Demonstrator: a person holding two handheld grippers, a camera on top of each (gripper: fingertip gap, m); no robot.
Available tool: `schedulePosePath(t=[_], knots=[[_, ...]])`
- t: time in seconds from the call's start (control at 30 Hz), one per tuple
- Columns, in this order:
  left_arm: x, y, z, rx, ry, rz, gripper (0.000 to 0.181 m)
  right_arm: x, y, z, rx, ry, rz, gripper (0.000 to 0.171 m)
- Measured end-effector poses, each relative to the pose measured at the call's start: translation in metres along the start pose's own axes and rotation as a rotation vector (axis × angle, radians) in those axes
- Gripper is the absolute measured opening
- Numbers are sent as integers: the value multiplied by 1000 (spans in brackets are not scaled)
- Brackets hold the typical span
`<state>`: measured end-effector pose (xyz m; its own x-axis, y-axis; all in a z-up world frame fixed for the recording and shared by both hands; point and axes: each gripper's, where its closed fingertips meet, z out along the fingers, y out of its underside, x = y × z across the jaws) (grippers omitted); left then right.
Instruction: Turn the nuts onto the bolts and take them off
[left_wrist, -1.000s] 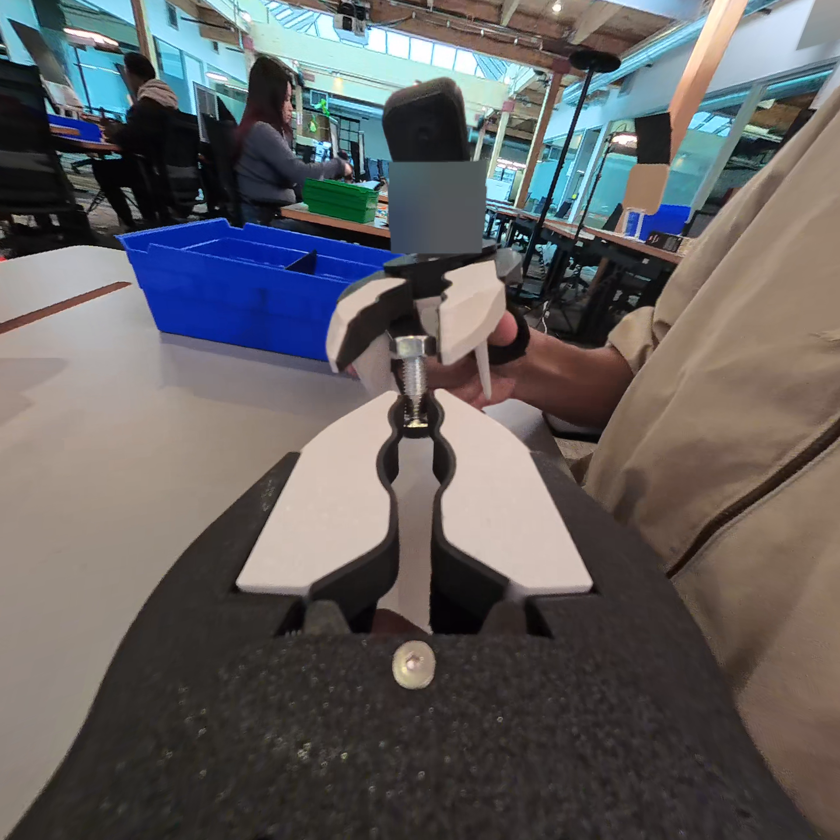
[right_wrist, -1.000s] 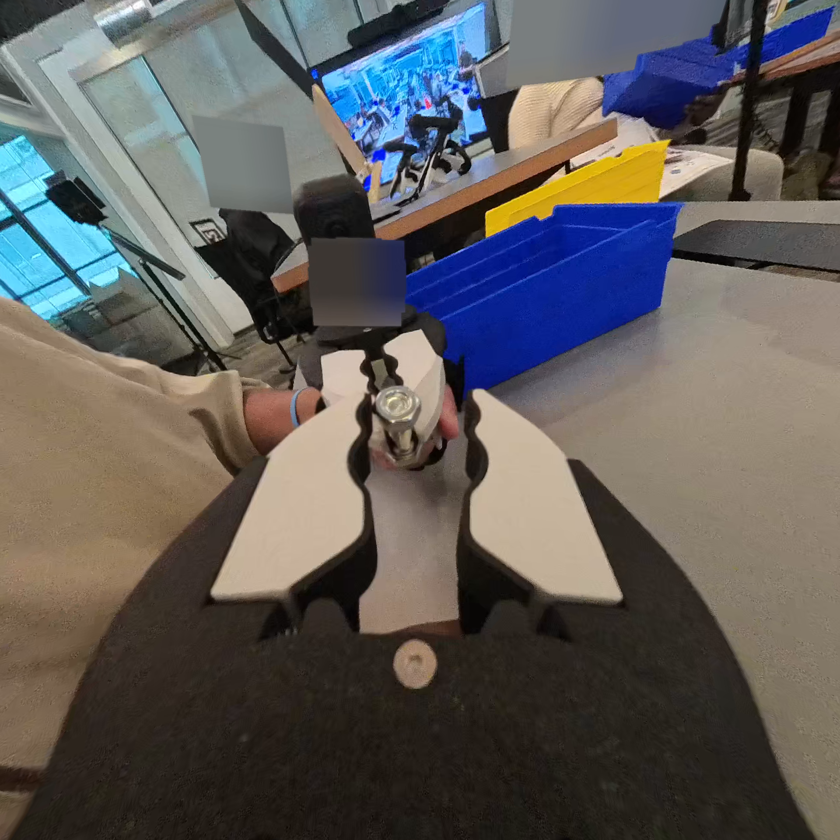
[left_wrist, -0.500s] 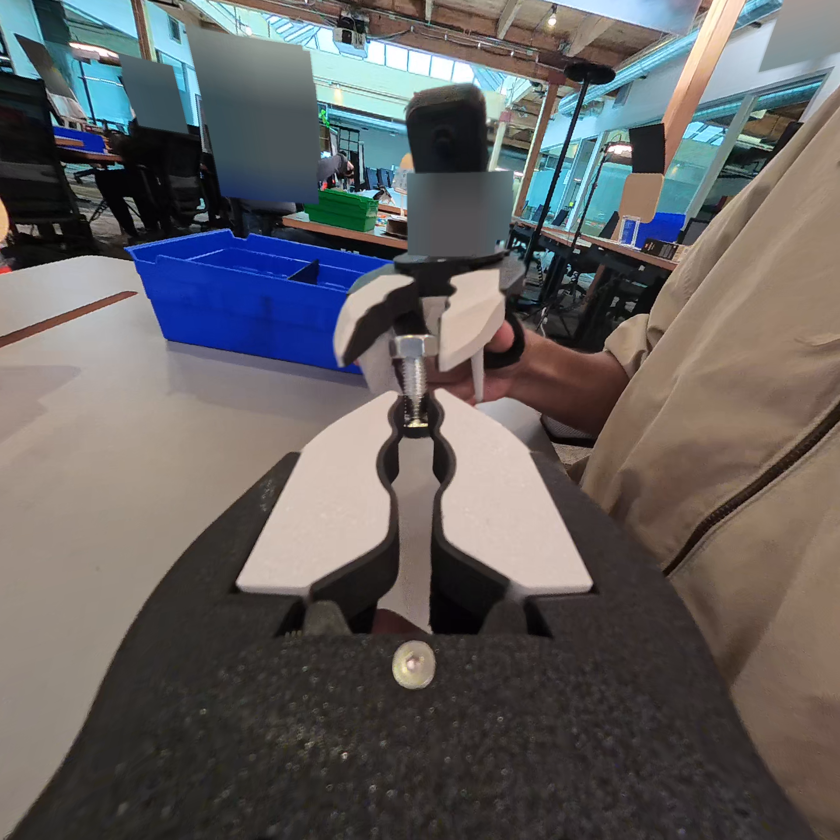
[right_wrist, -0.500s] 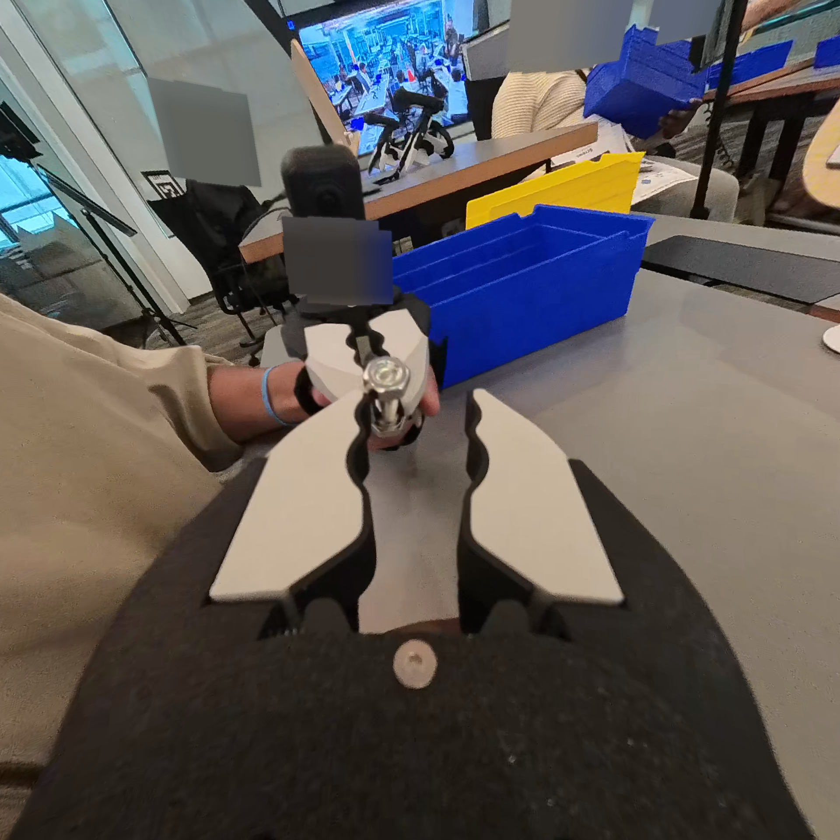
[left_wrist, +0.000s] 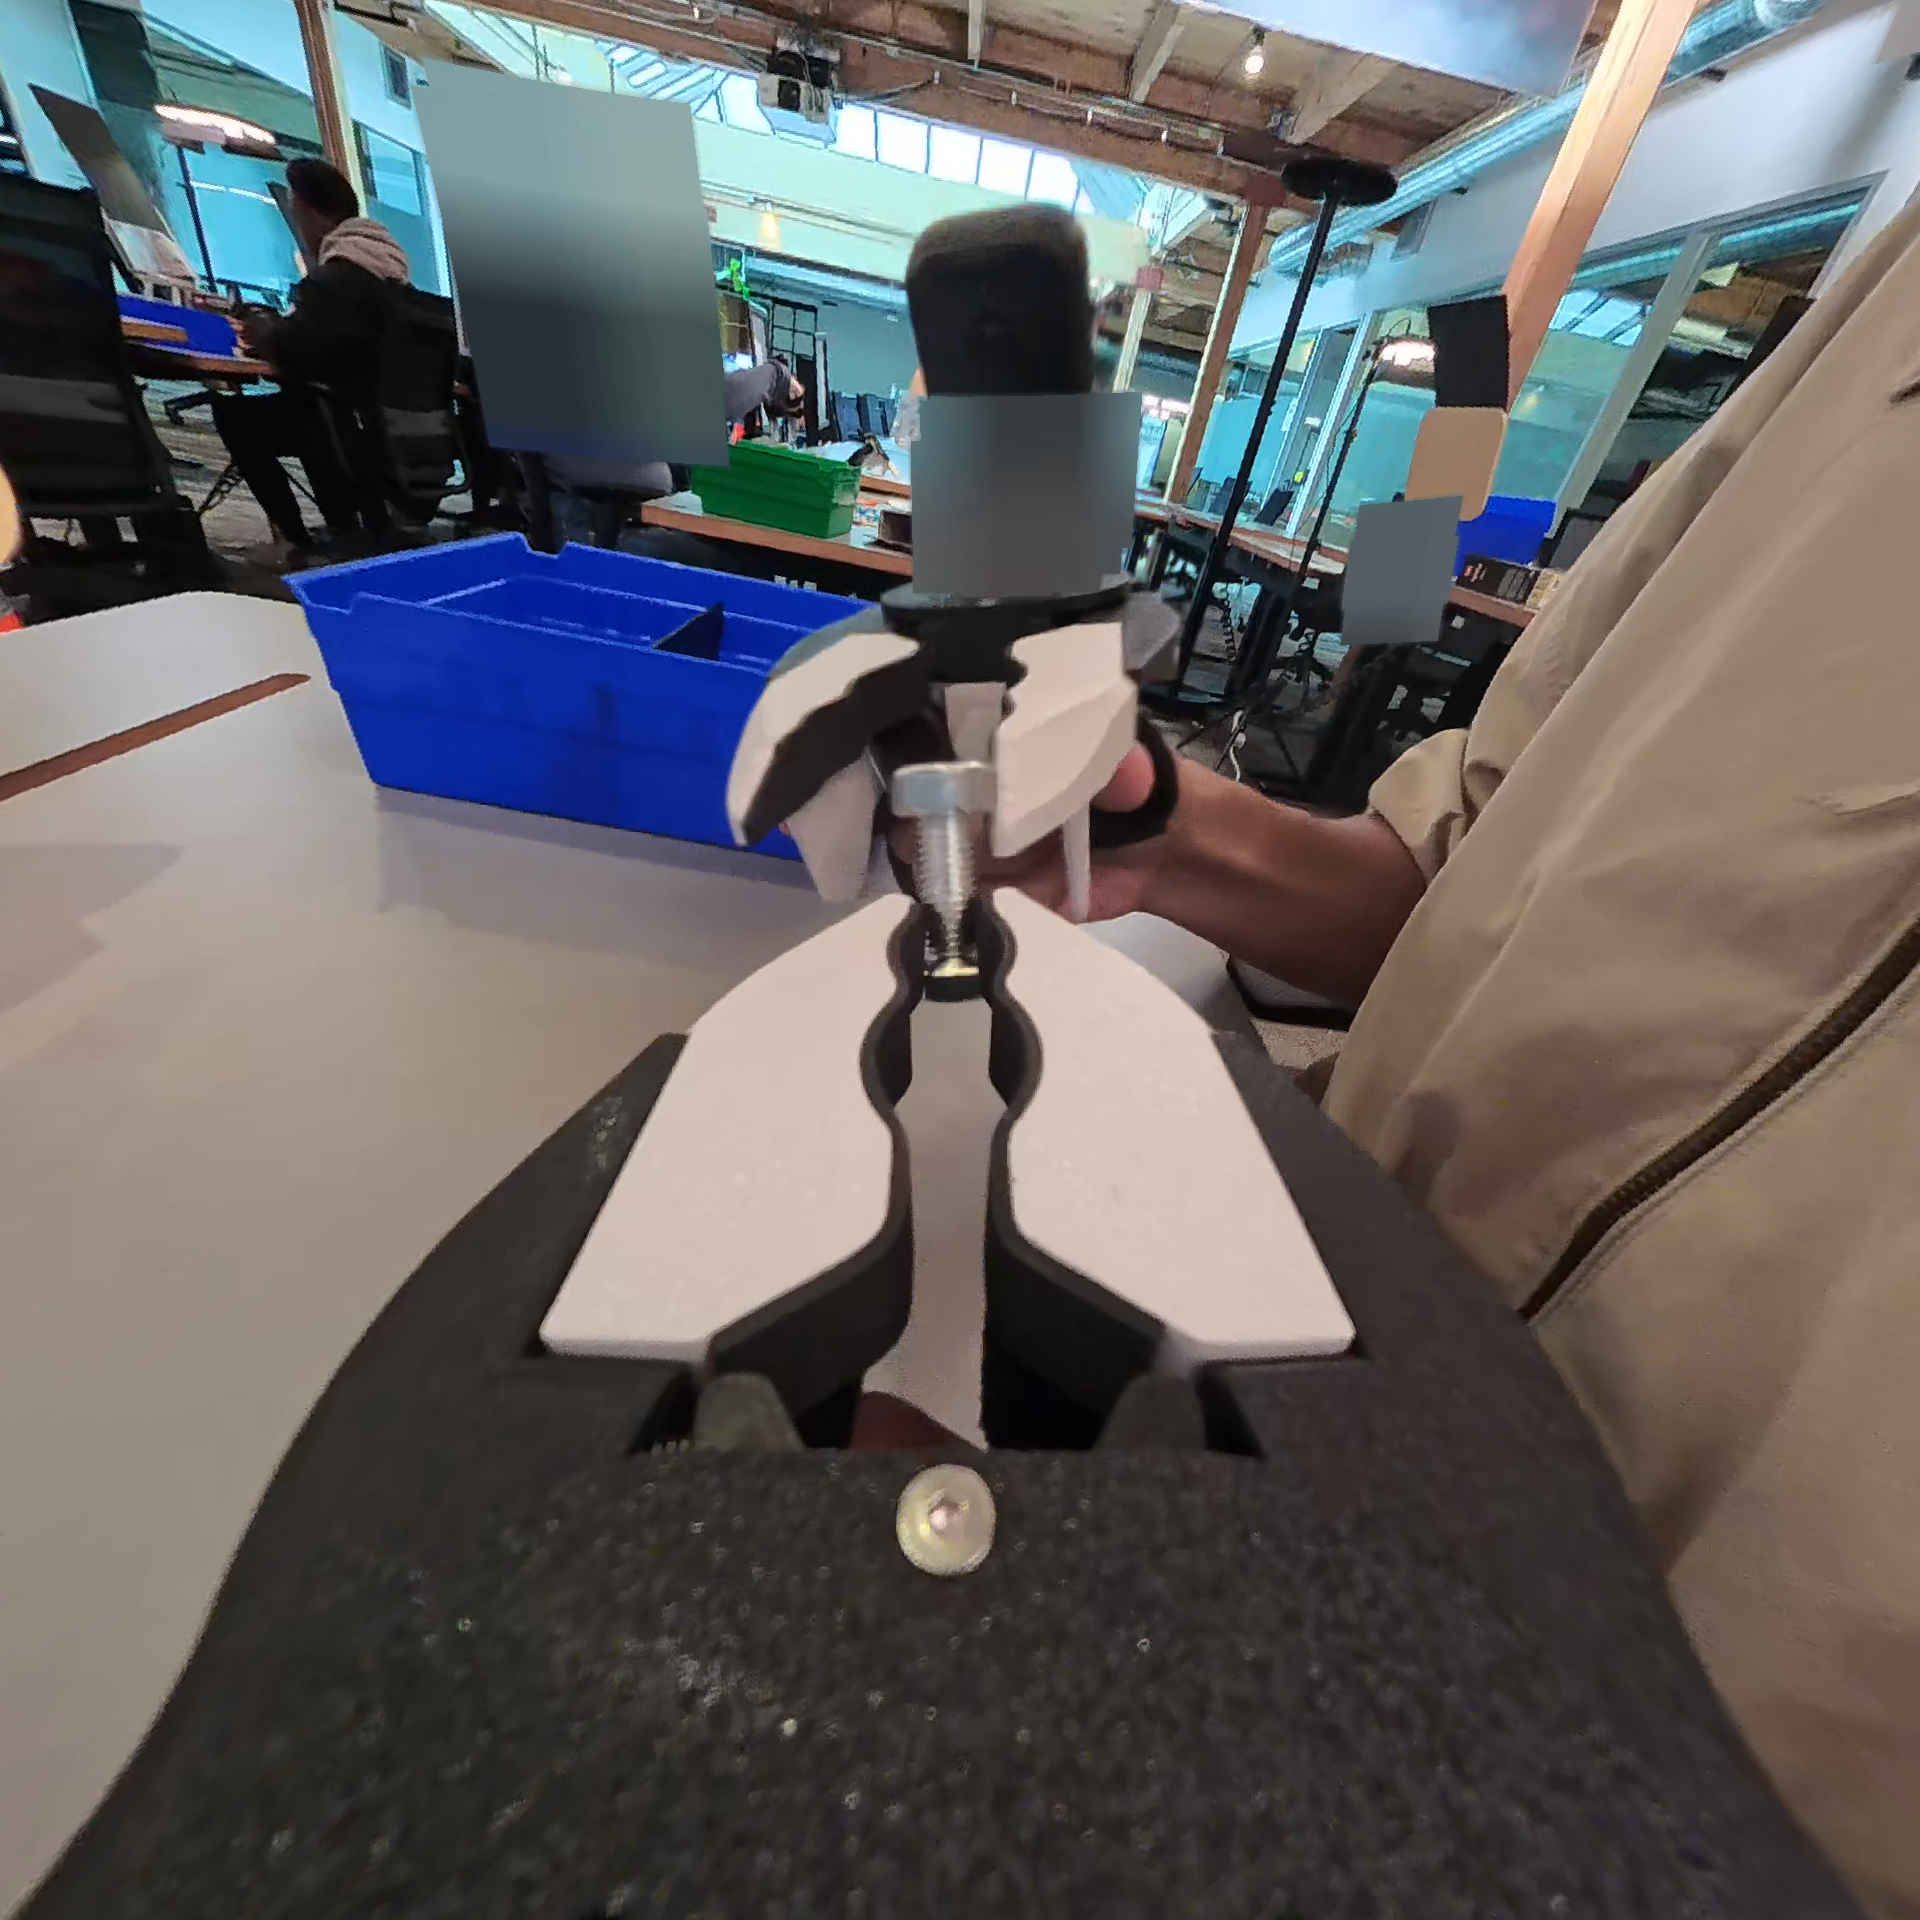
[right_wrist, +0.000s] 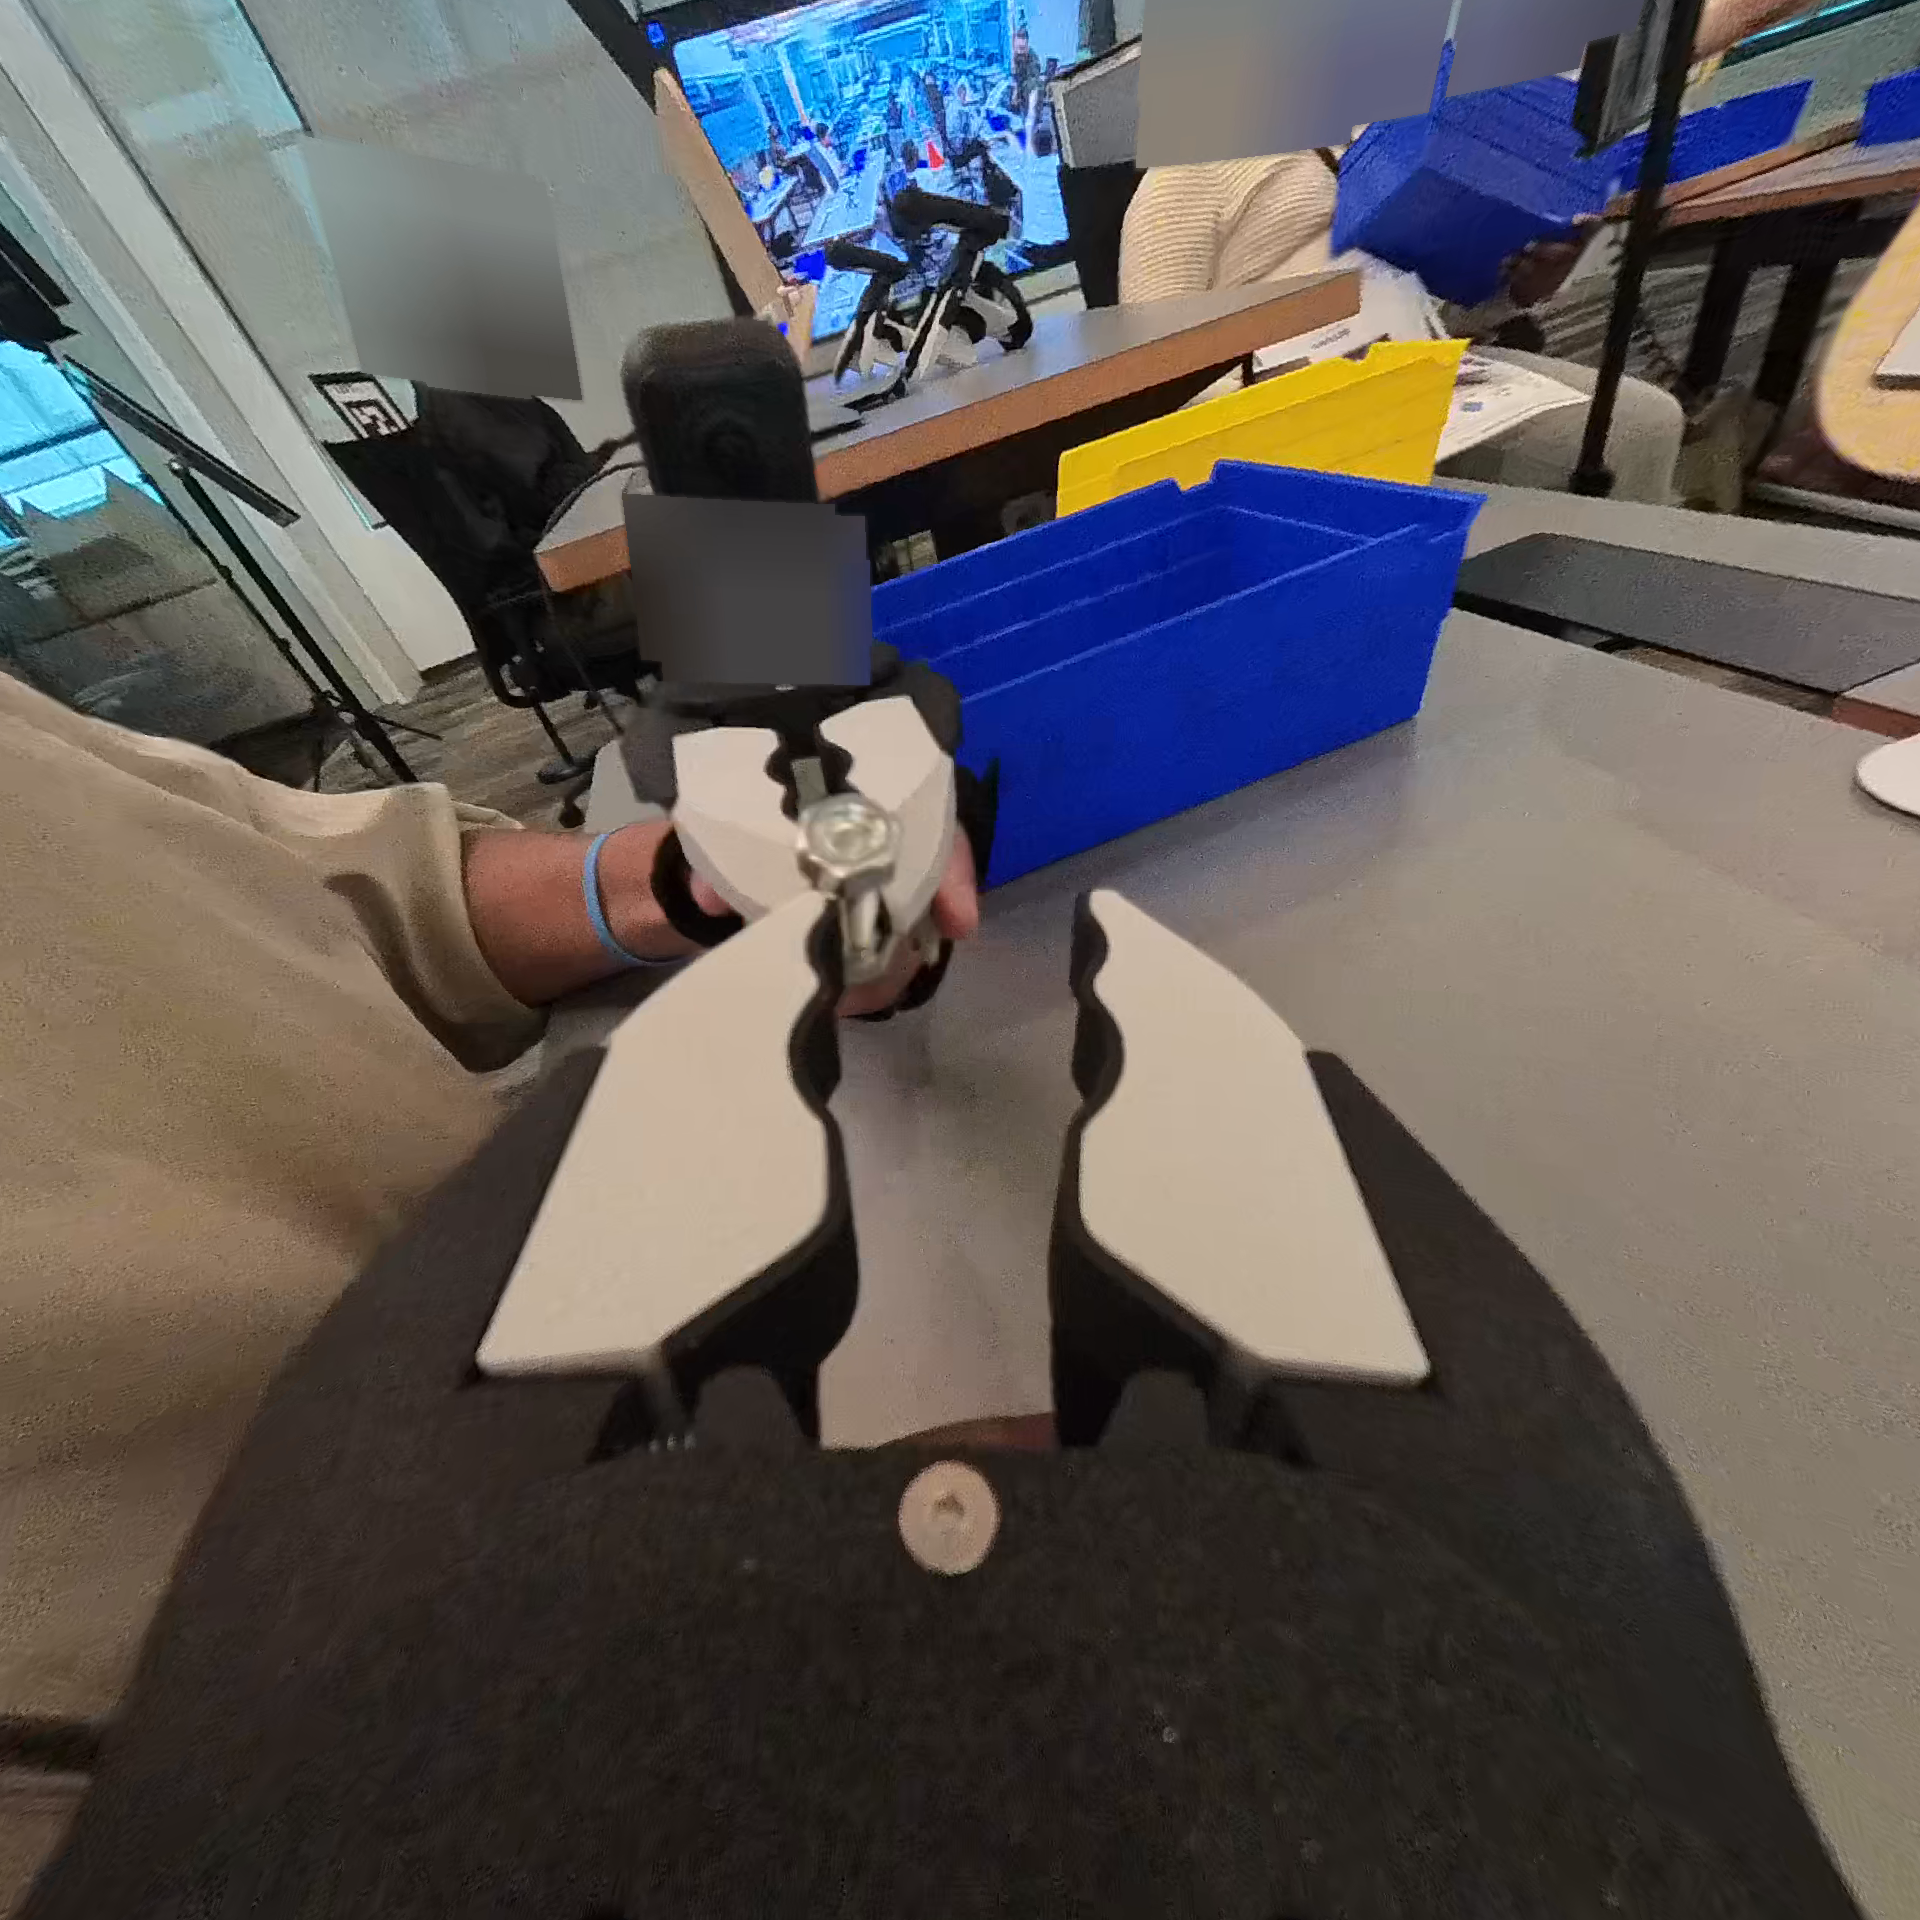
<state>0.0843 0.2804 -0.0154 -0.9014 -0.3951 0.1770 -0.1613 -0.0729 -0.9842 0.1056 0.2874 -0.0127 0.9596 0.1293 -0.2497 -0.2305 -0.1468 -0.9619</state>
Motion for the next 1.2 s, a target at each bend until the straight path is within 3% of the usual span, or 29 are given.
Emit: schedulePosePath(t=[0.1, 0.37, 0.43, 0.53, 0.87, 0.93, 1.0, 1.2], knots=[[2, -9, -6, 51, 24, -23, 9, 6, -1, -10, 17, 38, -11, 37], [-5, 13, 4, -52, -18, -4, 9, -4, -1, 5, -2, 19, -44, 41], [-5, 14, 5, -54, -22, -9, 9, 5, 3, 2, 2, 11, 7, 50], [-6, 9, 2, -22, -11, -25, 9, 12, 10, -7, 2, 28, 26, 38], [-13, 20, 6, -70, -47, -16, 9, 7, 4, 2, -5, 27, -13, 41], [-12, 18, 6, -62, -47, -19, 9, 12, 8, 0, -6, 25, 7, 49], [-13, 13, 2, -32, -43, -24, 9, 20, 12, -8, -6, 49, 29, 38], [-16, 15, 2, -49, -62, -15, 9, 9, 5, -8, 0, 43, -16, 42]])
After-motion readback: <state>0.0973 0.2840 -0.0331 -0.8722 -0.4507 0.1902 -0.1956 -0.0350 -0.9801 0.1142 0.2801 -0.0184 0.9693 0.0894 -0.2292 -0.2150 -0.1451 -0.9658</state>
